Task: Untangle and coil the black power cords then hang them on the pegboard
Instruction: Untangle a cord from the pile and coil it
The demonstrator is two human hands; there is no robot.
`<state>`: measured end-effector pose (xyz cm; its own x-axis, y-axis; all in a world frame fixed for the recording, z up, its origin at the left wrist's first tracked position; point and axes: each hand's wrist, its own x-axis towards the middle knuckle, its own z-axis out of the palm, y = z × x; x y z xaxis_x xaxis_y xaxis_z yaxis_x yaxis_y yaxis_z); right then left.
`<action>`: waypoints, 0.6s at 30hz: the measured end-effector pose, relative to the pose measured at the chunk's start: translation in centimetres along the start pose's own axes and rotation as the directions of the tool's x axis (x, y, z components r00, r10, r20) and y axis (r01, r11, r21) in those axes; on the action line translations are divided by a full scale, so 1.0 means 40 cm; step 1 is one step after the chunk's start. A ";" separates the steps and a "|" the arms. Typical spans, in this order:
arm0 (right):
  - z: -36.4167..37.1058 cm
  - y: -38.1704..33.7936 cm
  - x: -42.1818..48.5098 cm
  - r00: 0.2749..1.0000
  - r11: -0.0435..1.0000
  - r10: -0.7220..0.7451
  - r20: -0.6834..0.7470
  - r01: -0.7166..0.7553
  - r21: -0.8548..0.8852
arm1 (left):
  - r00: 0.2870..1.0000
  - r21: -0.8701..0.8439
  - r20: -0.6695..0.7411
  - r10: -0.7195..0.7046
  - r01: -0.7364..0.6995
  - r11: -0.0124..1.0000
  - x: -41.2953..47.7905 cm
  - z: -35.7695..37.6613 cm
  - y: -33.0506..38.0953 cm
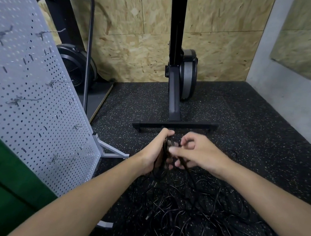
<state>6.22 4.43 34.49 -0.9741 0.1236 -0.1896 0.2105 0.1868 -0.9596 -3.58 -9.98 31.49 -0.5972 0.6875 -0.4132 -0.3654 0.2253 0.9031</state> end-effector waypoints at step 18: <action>0.033 0.076 0.008 0.982 0.944 -0.060 0.177 0.114 -0.309 | 0.971 -0.205 -0.154 0.181 -0.210 0.956 -0.013 -0.014 0.009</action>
<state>6.43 3.76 31.24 -0.9843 -0.0628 -0.1652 0.1135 0.4920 -0.8632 -3.78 -10.63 31.97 -0.7563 0.6020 -0.2563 -0.3702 -0.0707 0.9263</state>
